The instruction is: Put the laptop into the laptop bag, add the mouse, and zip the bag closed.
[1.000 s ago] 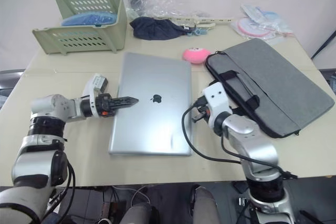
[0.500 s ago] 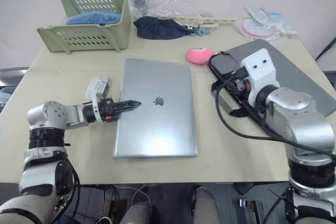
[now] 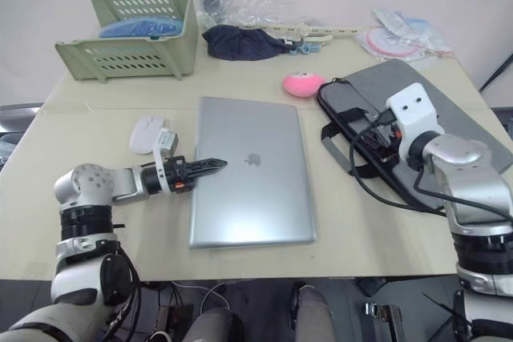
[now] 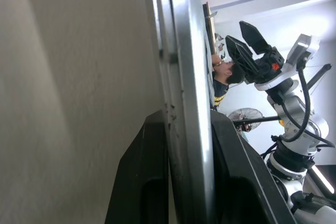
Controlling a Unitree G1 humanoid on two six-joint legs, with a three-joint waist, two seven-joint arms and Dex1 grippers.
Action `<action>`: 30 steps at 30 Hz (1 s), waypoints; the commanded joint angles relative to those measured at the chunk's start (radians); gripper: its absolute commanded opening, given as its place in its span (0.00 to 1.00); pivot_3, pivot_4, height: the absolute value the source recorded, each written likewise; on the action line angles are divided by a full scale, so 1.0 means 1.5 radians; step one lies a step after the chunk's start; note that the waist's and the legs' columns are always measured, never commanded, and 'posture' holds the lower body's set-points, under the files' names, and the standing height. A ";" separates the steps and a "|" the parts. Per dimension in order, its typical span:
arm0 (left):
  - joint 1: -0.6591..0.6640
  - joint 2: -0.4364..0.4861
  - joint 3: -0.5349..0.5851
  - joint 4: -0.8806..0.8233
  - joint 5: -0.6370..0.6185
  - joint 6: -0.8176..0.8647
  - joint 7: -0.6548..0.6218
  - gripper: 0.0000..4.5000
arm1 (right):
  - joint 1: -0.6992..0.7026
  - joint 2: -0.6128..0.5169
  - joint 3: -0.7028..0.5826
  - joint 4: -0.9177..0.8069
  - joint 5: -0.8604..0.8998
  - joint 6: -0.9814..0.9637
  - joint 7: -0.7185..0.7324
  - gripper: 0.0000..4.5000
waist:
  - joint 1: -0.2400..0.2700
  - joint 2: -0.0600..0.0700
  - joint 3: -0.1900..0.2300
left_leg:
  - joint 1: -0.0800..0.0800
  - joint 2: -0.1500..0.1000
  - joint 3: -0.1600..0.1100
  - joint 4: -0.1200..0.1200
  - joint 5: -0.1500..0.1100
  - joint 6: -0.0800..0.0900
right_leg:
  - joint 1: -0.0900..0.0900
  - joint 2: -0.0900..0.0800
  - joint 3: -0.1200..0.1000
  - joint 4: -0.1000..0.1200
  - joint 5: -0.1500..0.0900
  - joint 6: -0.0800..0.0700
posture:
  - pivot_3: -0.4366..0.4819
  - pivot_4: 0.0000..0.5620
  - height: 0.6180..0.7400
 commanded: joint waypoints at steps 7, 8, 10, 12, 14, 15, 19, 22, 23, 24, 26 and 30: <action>0.031 -0.072 0.097 -0.143 -0.043 0.055 0.115 0.11 | -0.067 0.017 0.044 0.128 -0.015 -0.113 0.071 0.98 | 0.000 0.000 0.000 | 0.000 0.000 0.000 0.001 0.000 0.000 | 0.000 0.000 0.000 0.000 0.000 0.000 | 0.48 0.27 1.00; 0.033 -0.076 0.100 -0.149 -0.046 0.058 0.120 0.11 | -0.067 0.019 0.051 0.144 -0.020 -0.126 0.076 0.98 | 0.001 0.000 0.000 | 0.000 0.000 0.000 0.001 0.000 0.000 | 0.000 0.000 0.000 0.000 0.000 0.000 | 0.48 0.27 1.00; 0.035 -0.081 0.103 -0.155 -0.052 0.061 0.130 0.11 | -0.067 0.022 0.059 0.168 -0.026 -0.144 0.079 0.98 | 0.001 0.000 0.000 | 0.000 0.000 0.000 0.001 0.000 0.000 | 0.000 0.000 0.000 0.000 0.000 0.000 | 0.48 0.27 1.00; 0.037 -0.085 0.106 -0.160 -0.055 0.062 0.138 0.11 | -0.066 0.027 0.066 0.206 -0.035 -0.173 0.083 0.98 | 0.001 0.000 0.000 | 0.000 0.000 0.000 0.001 0.000 0.000 | 0.000 0.000 0.000 0.000 0.000 0.000 | 0.48 0.27 1.00; 0.038 -0.088 0.109 -0.163 -0.058 0.064 0.143 0.11 | -0.070 0.028 0.073 0.246 -0.043 -0.199 0.089 0.98 | 0.001 0.000 0.000 | 0.000 0.000 0.000 0.001 0.000 0.000 | 0.000 0.000 0.000 0.000 0.000 0.000 | 0.48 0.27 1.00; 0.039 -0.089 0.109 -0.164 -0.059 0.064 0.145 0.11 | -0.073 0.028 0.073 0.258 -0.045 -0.207 0.091 0.98 | 0.001 0.000 0.000 | 0.000 0.000 0.000 0.001 0.000 0.000 | 0.000 0.000 0.000 0.000 0.000 0.000 | 0.48 0.27 1.00; 0.043 -0.088 0.103 -0.169 -0.063 0.064 0.150 0.11 | -0.087 0.026 0.075 0.335 -0.062 -0.248 0.091 0.98 | 0.001 0.000 0.000 | 0.000 0.000 0.000 0.001 0.000 0.000 | 0.000 0.000 0.000 0.000 0.000 0.000 | 0.48 0.27 1.00; 0.044 -0.090 0.102 -0.171 -0.066 0.062 0.154 0.11 | -0.093 0.026 0.076 0.360 -0.068 -0.266 0.097 0.98 | 0.001 0.000 0.000 | 0.000 0.000 0.000 0.001 0.000 0.000 | 0.000 0.000 0.000 0.000 0.000 0.000 | 0.48 0.27 1.00; 0.045 -0.091 0.102 -0.172 -0.068 0.062 0.156 0.11 | -0.096 0.026 0.077 0.367 -0.071 -0.270 0.098 0.98 | 0.001 0.000 0.000 | 0.000 0.000 0.000 0.001 0.000 0.000 | 0.000 0.000 0.000 0.000 0.000 0.000 | 0.48 0.27 1.00; 0.046 -0.091 0.102 -0.173 -0.070 0.062 0.157 0.11 | -0.099 0.027 0.077 0.372 -0.073 -0.274 0.099 0.98 | 0.001 0.000 0.000 | 0.000 0.000 0.000 0.001 0.000 0.000 | 0.000 0.000 0.000 0.000 0.000 0.000 | 0.48 0.27 1.00; 0.047 -0.092 0.103 -0.174 -0.071 0.062 0.158 0.11 | -0.101 0.027 0.076 0.379 -0.075 -0.279 0.101 0.98 | 0.000 0.000 0.000 | 0.000 0.000 0.000 0.001 0.000 0.000 | 0.000 0.000 0.000 0.000 0.000 0.000 | 0.48 0.27 1.00; 0.050 -0.096 0.103 -0.178 -0.075 0.061 0.163 0.11 | -0.108 0.028 0.073 0.395 -0.081 -0.289 0.104 0.98 | 0.001 0.000 0.000 | 0.000 0.000 0.000 0.001 0.000 0.000 | 0.000 0.000 0.000 0.000 0.000 0.000 | 0.48 0.27 1.00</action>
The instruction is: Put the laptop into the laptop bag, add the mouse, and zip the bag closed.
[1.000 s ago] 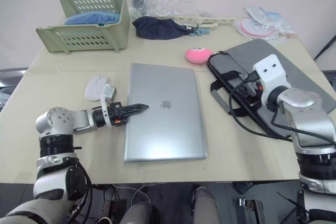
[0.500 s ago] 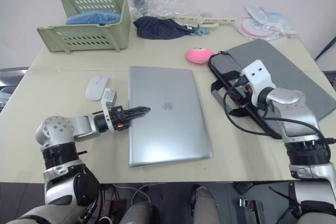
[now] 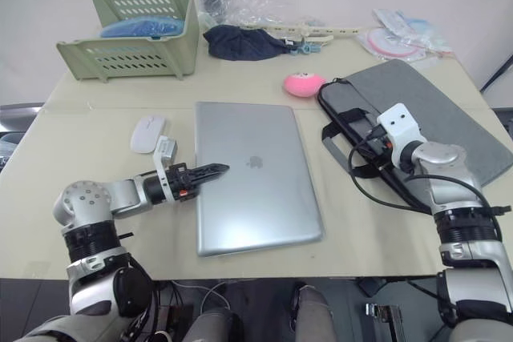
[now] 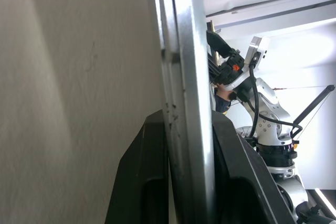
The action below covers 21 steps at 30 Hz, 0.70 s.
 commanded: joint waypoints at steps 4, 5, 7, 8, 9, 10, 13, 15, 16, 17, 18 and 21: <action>-0.001 -0.008 -0.005 -0.041 -0.022 -0.018 0.013 0.11 | -0.021 -0.008 -0.015 0.010 -0.010 -0.022 0.018 0.98 | 0.000 0.000 0.000 | 0.000 0.000 0.000 0.000 0.000 0.000 | 0.000 0.000 0.000 0.000 0.000 0.000 | 0.48 0.27 1.00; 0.000 -0.009 -0.005 -0.042 -0.023 -0.019 0.014 0.11 | -0.021 -0.009 -0.016 0.009 -0.011 -0.022 0.019 0.93 | 0.000 0.000 0.000 | 0.000 0.000 0.000 0.000 0.000 0.000 | 0.000 0.000 0.000 0.000 0.000 0.000 | 0.48 0.27 1.00; 0.001 -0.010 -0.007 -0.040 -0.025 -0.021 0.015 0.11 | -0.021 -0.011 -0.019 0.010 -0.012 -0.023 0.019 0.80 | 0.000 0.000 0.000 | 0.000 0.000 0.000 0.000 0.000 0.000 | 0.000 0.000 0.000 0.000 0.000 0.000 | 0.48 0.27 1.00; 0.001 -0.011 -0.008 -0.040 -0.025 -0.022 0.016 0.11 | -0.020 -0.012 -0.020 0.012 -0.012 -0.025 0.019 0.70 | 0.000 0.000 0.000 | 0.000 0.000 0.000 0.000 0.000 0.000 | 0.000 0.000 0.000 0.000 0.000 0.000 | 0.48 0.27 1.00; 0.001 -0.012 -0.010 -0.039 -0.026 -0.023 0.017 0.11 | -0.020 -0.013 -0.020 0.016 -0.013 -0.027 0.019 0.58 | 0.001 0.000 0.000 | 0.000 0.000 0.000 0.000 0.000 0.000 | 0.000 0.000 0.000 0.000 0.000 0.000 | 0.48 0.27 1.00; 0.001 -0.012 -0.011 -0.038 -0.026 -0.024 0.017 0.11 | -0.019 -0.014 -0.021 0.019 -0.014 -0.030 0.018 0.49 | 0.001 0.000 0.000 | 0.000 0.000 0.000 0.000 0.000 0.000 | 0.000 0.000 0.000 0.000 0.000 0.000 | 0.48 0.27 1.00; 0.001 -0.013 -0.014 -0.037 -0.028 -0.025 0.018 0.11 | -0.017 -0.015 -0.024 0.018 -0.015 -0.031 0.017 0.15 | 0.001 0.000 0.000 | 0.000 0.000 0.000 0.000 0.000 0.000 | 0.000 0.000 0.000 0.000 0.000 0.000 | 0.48 0.27 1.00; 0.002 -0.014 -0.016 -0.038 -0.029 -0.025 0.018 0.11 | -0.016 -0.016 -0.027 0.012 -0.015 -0.027 0.019 0.03 | 0.001 0.000 0.000 | 0.000 0.000 0.000 0.000 0.000 0.000 | 0.000 0.000 0.000 0.000 0.000 0.000 | 0.48 0.27 1.00; 0.003 -0.014 -0.018 -0.038 -0.030 -0.025 0.018 0.11 | -0.015 -0.017 -0.029 0.009 -0.014 -0.025 0.020 0.03 | 0.001 0.000 0.000 | 0.000 0.000 0.000 0.000 0.000 0.000 | 0.000 0.000 0.000 0.000 0.000 0.000 | 0.48 0.27 1.00; 0.004 -0.014 -0.020 -0.038 -0.031 -0.025 0.017 0.11 | -0.014 -0.017 -0.030 0.006 -0.014 -0.024 0.020 0.03 | 0.001 0.000 0.000 | 0.000 0.000 0.000 0.000 0.000 0.000 | 0.000 0.000 0.000 0.000 0.000 0.000 | 0.48 0.27 1.00; 0.005 -0.015 -0.023 -0.037 -0.031 -0.026 0.017 0.11 | -0.013 -0.017 -0.031 0.003 -0.013 -0.022 0.019 0.03 | 0.001 0.000 0.000 | 0.000 0.000 0.000 0.000 0.000 0.000 | 0.000 0.000 0.000 0.000 0.000 0.000 | 0.48 0.27 1.00; 0.006 -0.017 -0.028 -0.034 -0.030 -0.031 0.018 0.11 | -0.009 -0.015 -0.032 -0.002 -0.011 -0.018 0.019 0.03 | 0.001 0.000 0.000 | 0.000 0.000 0.000 0.000 0.000 0.000 | 0.000 0.000 0.000 0.000 0.000 0.000 | 0.48 0.27 1.00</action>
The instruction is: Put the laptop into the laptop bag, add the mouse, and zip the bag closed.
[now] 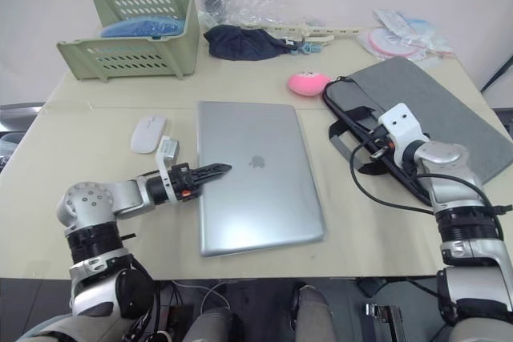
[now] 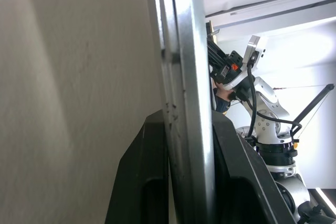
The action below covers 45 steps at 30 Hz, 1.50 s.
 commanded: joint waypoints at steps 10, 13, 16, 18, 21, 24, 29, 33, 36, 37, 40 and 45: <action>0.000 -0.008 -0.029 -0.023 -0.021 -0.026 0.006 0.11 | 0.011 -0.023 -0.043 -0.138 0.020 0.092 0.015 0.03 | -0.001 0.000 0.000 | 0.000 0.000 0.000 0.000 0.000 0.000 | 0.000 0.000 0.000 0.000 0.000 0.000 | 0.48 0.27 1.00; 0.002 -0.012 -0.028 -0.023 -0.023 -0.028 0.008 0.11 | -0.005 -0.029 -0.056 -0.207 0.038 0.177 0.016 0.03 | 0.000 0.000 0.000 | 0.000 0.000 0.000 0.000 0.000 0.000 | 0.000 0.000 0.000 0.000 0.000 0.000 | 0.48 0.27 1.00; 0.004 -0.014 -0.030 -0.021 -0.023 -0.032 0.008 0.11 | -0.026 -0.033 -0.056 -0.248 0.047 0.244 0.013 0.03 | 0.000 0.000 0.000 | 0.000 0.000 0.000 0.000 0.000 0.000 | 0.000 0.000 0.000 0.000 0.000 0.000 | 0.48 0.27 1.00; 0.005 -0.018 -0.032 -0.020 -0.024 -0.035 0.009 0.11 | -0.037 -0.037 -0.053 -0.273 0.051 0.280 0.014 0.03 | 0.001 0.000 0.000 | 0.000 0.000 0.000 0.000 0.000 0.000 | 0.000 0.000 0.000 0.000 0.000 0.000 | 0.48 0.27 1.00; 0.004 -0.024 -0.036 -0.019 -0.024 -0.041 0.010 0.11 | -0.055 -0.045 -0.045 -0.304 0.056 0.325 0.018 0.03 | 0.002 0.000 0.000 | 0.000 0.000 0.000 0.000 0.000 0.000 | 0.000 0.000 0.000 0.000 0.000 0.000 | 0.48 0.27 1.00; 0.001 -0.030 -0.036 -0.018 -0.026 -0.044 0.011 0.11 | -0.065 -0.046 -0.042 -0.332 0.067 0.362 0.019 0.03 | 0.002 0.000 0.000 | 0.000 0.000 0.000 0.000 0.000 0.000 | 0.000 0.000 0.000 0.000 0.000 0.000 | 0.48 0.27 1.00; 0.003 -0.034 -0.048 -0.025 -0.028 -0.048 0.012 0.11 | -0.039 -0.047 -0.041 -0.402 0.090 0.414 0.019 0.03 | 0.002 0.000 0.000 | 0.000 0.000 0.000 0.000 0.000 0.000 | 0.000 0.000 0.000 0.000 0.000 0.000 | 0.48 0.27 1.00; -0.004 -0.045 -0.038 -0.020 -0.029 -0.054 0.022 0.11 | -0.034 -0.046 -0.048 -0.426 0.098 0.437 0.007 0.03 | 0.002 0.000 0.000 | 0.000 0.000 0.000 0.000 0.000 0.000 | 0.000 0.000 0.000 0.000 0.000 0.000 | 0.48 0.27 1.00; -0.015 -0.054 -0.031 -0.019 -0.035 -0.055 0.028 0.11 | -0.024 -0.045 -0.052 -0.447 0.102 0.454 0.002 0.03 | 0.002 0.000 0.000 | 0.000 0.000 0.000 0.000 0.000 0.000 | 0.000 0.000 0.000 0.000 0.000 0.000 | 0.48 0.27 1.00; -0.017 -0.056 -0.030 -0.019 -0.036 -0.055 0.030 0.11 | -0.022 -0.045 -0.053 -0.451 0.102 0.456 0.001 0.03 | 0.002 0.000 0.000 | 0.000 0.000 0.000 0.000 0.000 0.000 | 0.000 0.000 0.000 0.000 0.000 0.000 | 0.48 0.27 1.00; -0.027 -0.063 -0.025 -0.004 -0.033 -0.066 0.039 0.11 | -0.017 -0.037 -0.057 -0.474 0.109 0.476 -0.008 0.03 | 0.002 0.000 0.000 | 0.000 0.000 0.000 0.001 0.000 0.000 | 0.000 0.000 0.000 0.000 0.000 0.000 | 0.48 0.27 1.00; -0.036 -0.074 -0.023 0.018 -0.026 -0.080 0.048 0.11 | -0.023 -0.025 -0.060 -0.503 0.120 0.503 -0.017 0.03 | 0.001 0.000 0.000 | 0.000 0.000 0.000 0.001 0.000 0.000 | 0.000 0.000 0.000 0.000 0.000 0.000 | 0.48 0.27 1.00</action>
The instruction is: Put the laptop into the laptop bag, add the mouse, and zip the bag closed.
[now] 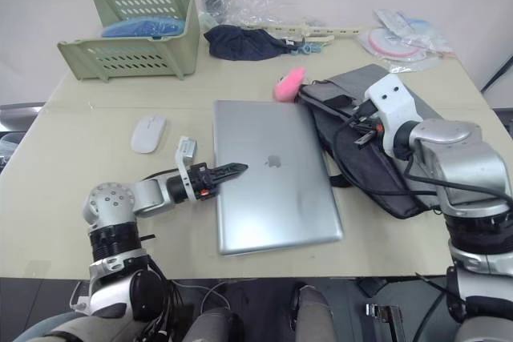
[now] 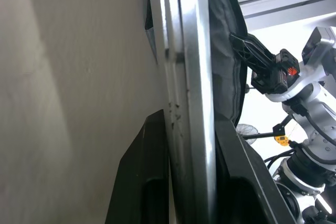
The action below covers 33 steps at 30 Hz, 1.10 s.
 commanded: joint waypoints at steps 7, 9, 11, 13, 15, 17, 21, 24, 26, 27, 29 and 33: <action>-0.051 -0.042 -0.015 0.065 0.000 -0.084 0.024 0.11 | 0.005 0.023 -0.033 -0.098 0.028 0.058 -0.036 0.03 | 0.001 0.000 0.000 | 0.000 0.000 0.000 0.001 0.000 0.000 | 0.000 0.000 0.000 0.000 0.000 0.000 | 0.48 0.27 1.00; -0.067 -0.049 -0.003 0.091 0.000 -0.103 0.038 0.11 | 0.005 0.023 -0.033 -0.101 0.030 0.061 -0.038 0.03 | 0.001 0.000 0.000 | 0.000 0.000 0.000 0.001 0.000 0.000 | 0.000 0.000 0.000 0.000 0.000 0.000 | 0.48 0.27 1.00; -0.089 -0.064 0.018 0.118 -0.013 -0.116 0.053 0.11 | 0.006 0.027 -0.033 -0.111 0.032 0.069 -0.042 0.03 | 0.003 0.000 0.000 | 0.000 0.000 0.000 0.001 0.000 0.000 | 0.000 0.000 0.000 0.000 0.000 0.000 | 0.48 0.27 1.00; -0.103 -0.072 0.024 0.133 -0.018 -0.124 0.067 0.11 | 0.008 0.031 -0.033 -0.117 0.035 0.074 -0.047 0.03 | 0.004 0.000 0.000 | 0.000 0.000 0.000 0.002 0.000 0.000 | 0.000 0.000 0.000 0.000 0.000 0.000 | 0.48 0.27 1.00; -0.110 -0.079 0.026 0.143 -0.018 -0.130 0.084 0.11 | 0.008 0.033 -0.032 -0.118 0.037 0.075 -0.050 0.03 | 0.004 0.000 0.000 | 0.000 0.000 0.000 0.002 0.000 0.000 | 0.000 0.000 0.000 0.001 0.000 0.000 | 0.48 0.27 1.00; -0.117 -0.093 0.044 0.156 -0.027 -0.137 0.109 0.11 | 0.008 0.036 -0.032 -0.121 0.039 0.080 -0.053 0.03 | 0.002 0.000 0.000 | 0.000 0.000 0.000 0.002 0.000 0.000 | 0.000 0.000 0.000 0.001 0.000 0.000 | 0.48 0.27 1.00; -0.122 -0.127 0.094 0.167 -0.055 -0.125 0.164 0.11 | 0.013 0.040 -0.033 -0.132 0.044 0.088 -0.058 0.03 | 0.001 0.000 0.000 | 0.000 0.000 0.000 0.002 0.000 0.000 | 0.000 0.000 0.000 0.001 0.000 0.000 | 0.48 0.27 1.00; -0.119 -0.146 0.116 0.178 -0.063 -0.132 0.208 0.11 | 0.015 0.044 -0.033 -0.137 0.047 0.094 -0.062 0.03 | 0.001 0.000 0.000 | 0.000 0.000 0.000 0.002 0.000 0.000 | 0.000 0.000 0.000 0.001 0.000 0.000 | 0.48 0.27 1.00; -0.116 -0.155 0.116 0.180 -0.071 -0.133 0.226 0.11 | 0.014 0.048 -0.033 -0.140 0.049 0.098 -0.065 0.03 | 0.001 0.000 0.000 | 0.000 0.000 0.000 0.002 0.000 0.000 | 0.000 0.000 0.001 0.001 0.000 0.000 | 0.48 0.27 1.00; -0.115 -0.158 0.115 0.180 -0.075 -0.133 0.233 0.11 | 0.014 0.049 -0.032 -0.141 0.050 0.099 -0.066 0.03 | 0.001 0.000 0.000 | 0.000 0.000 0.000 0.002 0.000 0.000 | 0.000 0.000 0.001 0.001 0.000 0.000 | 0.48 0.27 1.00; -0.115 -0.164 0.117 0.182 -0.090 -0.134 0.243 0.11 | 0.013 0.053 -0.032 -0.142 0.052 0.102 -0.069 0.03 | 0.001 0.000 0.000 | 0.000 0.000 0.000 0.002 0.000 0.000 | 0.000 0.000 0.001 0.001 0.000 0.000 | 0.48 0.27 1.00; -0.128 -0.175 0.128 0.193 -0.116 -0.147 0.272 0.11 | 0.011 0.064 -0.032 -0.153 0.060 0.118 -0.076 0.03 | 0.001 0.000 0.000 | 0.000 0.000 0.000 0.002 0.000 0.000 | 0.000 0.000 0.001 0.001 0.000 0.000 | 0.48 0.27 1.00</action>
